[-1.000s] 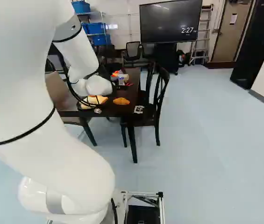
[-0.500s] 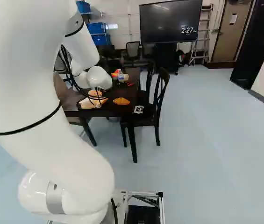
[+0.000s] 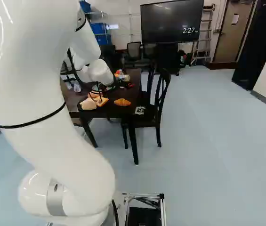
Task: Move the croissant to the empty plate
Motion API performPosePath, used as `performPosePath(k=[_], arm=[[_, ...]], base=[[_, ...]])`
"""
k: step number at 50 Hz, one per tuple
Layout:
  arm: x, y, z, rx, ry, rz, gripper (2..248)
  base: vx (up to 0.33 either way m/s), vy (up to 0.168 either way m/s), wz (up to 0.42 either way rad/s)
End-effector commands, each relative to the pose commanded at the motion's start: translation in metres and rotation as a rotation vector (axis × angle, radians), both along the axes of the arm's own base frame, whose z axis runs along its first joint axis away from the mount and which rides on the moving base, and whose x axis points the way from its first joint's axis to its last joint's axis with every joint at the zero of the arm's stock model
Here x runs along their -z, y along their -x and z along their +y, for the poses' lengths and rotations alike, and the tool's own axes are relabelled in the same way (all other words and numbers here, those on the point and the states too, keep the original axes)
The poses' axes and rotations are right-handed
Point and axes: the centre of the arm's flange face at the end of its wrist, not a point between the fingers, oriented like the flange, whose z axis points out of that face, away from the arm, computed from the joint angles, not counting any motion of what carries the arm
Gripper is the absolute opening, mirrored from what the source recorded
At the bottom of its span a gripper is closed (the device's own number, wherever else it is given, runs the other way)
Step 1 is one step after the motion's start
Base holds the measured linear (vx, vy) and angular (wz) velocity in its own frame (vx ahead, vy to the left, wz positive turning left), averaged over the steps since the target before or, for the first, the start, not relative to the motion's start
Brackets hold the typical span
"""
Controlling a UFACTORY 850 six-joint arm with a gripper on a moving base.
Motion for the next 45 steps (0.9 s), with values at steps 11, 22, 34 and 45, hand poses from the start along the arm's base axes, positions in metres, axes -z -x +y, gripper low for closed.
performPosePath(k=[11,22,34,45], arm=[[-0.007,-0.013,0.002,0.002,0.009,0.055,247],[-0.014,-0.026,0.003,0.005,0.018,0.109,247],[-0.022,-0.039,0.004,0.008,0.028,0.168,247],[-0.030,-0.050,0.004,0.013,0.036,0.221,247]], base=[[0.000,0.000,0.000],[0.000,0.000,0.000],[0.000,0.000,0.000],[0.000,0.000,0.000]])
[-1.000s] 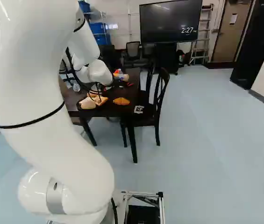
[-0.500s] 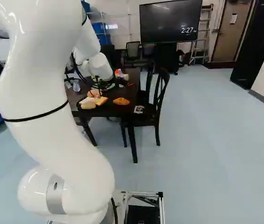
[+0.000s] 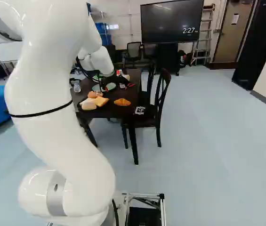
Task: Move the croissant to the empty plate
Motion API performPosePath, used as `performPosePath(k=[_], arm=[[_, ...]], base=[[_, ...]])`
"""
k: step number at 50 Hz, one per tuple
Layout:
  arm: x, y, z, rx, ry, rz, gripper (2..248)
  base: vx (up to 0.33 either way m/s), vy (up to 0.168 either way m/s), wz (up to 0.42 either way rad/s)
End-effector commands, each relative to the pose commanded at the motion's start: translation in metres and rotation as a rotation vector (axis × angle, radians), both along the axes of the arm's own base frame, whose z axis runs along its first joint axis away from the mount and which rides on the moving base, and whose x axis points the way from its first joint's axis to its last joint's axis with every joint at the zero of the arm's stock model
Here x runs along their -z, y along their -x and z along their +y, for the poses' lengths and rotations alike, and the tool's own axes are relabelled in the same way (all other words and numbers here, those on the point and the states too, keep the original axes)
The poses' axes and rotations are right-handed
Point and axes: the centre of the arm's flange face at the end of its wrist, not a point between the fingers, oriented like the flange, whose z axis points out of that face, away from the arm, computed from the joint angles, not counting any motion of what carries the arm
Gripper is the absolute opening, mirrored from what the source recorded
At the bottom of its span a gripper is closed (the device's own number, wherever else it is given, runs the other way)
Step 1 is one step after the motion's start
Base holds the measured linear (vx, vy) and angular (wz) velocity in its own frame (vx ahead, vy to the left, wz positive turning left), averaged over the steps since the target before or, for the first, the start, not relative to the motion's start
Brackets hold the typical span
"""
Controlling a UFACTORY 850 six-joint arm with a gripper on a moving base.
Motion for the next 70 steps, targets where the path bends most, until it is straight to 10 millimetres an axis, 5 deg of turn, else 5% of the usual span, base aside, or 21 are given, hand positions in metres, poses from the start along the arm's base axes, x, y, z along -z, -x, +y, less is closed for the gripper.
performPosePath(k=[37,70], arm=[[0.006,-0.044,0.000,0.018,0.033,0.234,247],[0.007,-0.043,0.000,-0.137,0.124,0.243,247]], base=[[0.000,0.000,0.000],[0.000,0.000,0.000]])
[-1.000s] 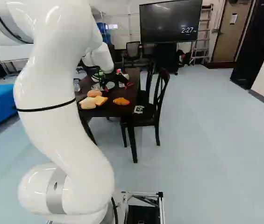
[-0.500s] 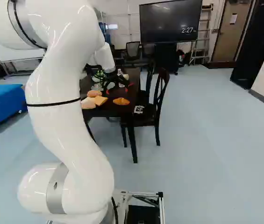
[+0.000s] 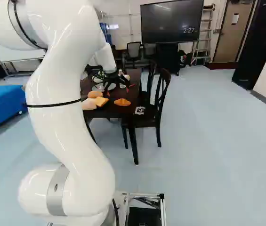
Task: Move the croissant to the empty plate
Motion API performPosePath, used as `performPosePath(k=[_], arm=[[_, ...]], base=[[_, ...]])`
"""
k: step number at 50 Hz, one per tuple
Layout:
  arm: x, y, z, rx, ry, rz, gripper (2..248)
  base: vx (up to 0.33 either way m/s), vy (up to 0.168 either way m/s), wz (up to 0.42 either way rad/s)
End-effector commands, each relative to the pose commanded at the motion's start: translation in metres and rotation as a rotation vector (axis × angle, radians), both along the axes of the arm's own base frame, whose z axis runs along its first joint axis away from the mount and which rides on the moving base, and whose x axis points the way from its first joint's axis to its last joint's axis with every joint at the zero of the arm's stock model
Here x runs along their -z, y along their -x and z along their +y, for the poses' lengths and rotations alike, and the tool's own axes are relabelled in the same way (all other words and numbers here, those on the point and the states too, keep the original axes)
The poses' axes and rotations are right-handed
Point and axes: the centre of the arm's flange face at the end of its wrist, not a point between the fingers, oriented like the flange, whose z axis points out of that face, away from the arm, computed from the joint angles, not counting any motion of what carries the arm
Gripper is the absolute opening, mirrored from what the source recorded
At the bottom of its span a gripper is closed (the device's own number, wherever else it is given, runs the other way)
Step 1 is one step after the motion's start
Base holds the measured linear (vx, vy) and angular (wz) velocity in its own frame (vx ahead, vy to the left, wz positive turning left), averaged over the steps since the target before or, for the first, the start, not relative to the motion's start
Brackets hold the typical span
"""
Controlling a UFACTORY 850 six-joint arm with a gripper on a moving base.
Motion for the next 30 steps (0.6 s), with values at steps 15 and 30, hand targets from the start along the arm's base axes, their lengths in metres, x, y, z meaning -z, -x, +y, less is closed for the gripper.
performPosePath(k=[15,30], arm=[[0.0000,0.0000,0.0000,-0.145,0.061,0.000,247],[0.0000,0.0000,0.0000,-0.290,0.121,-0.001,247]], base=[[0.000,0.000,0.000],[0.000,0.000,0.000]])
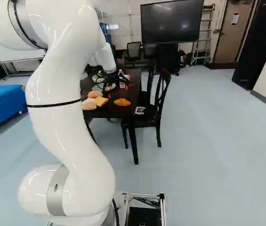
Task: Move the croissant to the empty plate
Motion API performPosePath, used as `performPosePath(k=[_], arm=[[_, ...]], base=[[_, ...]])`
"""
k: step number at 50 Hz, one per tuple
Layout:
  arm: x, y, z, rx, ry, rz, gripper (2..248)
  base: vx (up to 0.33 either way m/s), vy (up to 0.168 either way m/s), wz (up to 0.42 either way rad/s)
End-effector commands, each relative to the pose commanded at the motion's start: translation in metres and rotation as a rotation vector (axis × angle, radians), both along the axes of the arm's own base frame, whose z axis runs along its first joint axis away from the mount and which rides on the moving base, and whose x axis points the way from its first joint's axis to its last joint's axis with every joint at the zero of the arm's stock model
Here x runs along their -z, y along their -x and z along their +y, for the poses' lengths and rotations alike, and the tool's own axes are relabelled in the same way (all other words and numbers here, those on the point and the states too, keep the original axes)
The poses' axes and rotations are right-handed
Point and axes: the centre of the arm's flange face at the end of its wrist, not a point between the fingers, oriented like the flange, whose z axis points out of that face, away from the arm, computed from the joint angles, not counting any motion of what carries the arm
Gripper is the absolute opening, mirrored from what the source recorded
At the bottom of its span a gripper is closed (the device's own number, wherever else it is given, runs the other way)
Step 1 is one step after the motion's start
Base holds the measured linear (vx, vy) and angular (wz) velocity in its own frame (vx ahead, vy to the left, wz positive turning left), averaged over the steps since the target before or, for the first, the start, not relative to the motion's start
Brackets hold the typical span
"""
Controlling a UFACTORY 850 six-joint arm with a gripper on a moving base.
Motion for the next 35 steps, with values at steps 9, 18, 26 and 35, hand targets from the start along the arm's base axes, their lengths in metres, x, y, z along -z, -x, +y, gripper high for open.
performPosePath(k=[9,18,26,35], arm=[[0.0000,0.0000,0.0000,-0.087,0.036,0.000,247],[0.0000,0.0000,0.0000,-0.174,0.073,-0.001,247],[0.0000,0.0000,0.0000,-0.252,0.105,-0.001,247],[0.0000,0.0000,0.0000,-0.340,0.142,-0.001,247]], base=[[0.000,0.000,0.000],[0.000,0.000,0.000],[0.000,0.000,0.000],[0.000,0.000,0.000]])
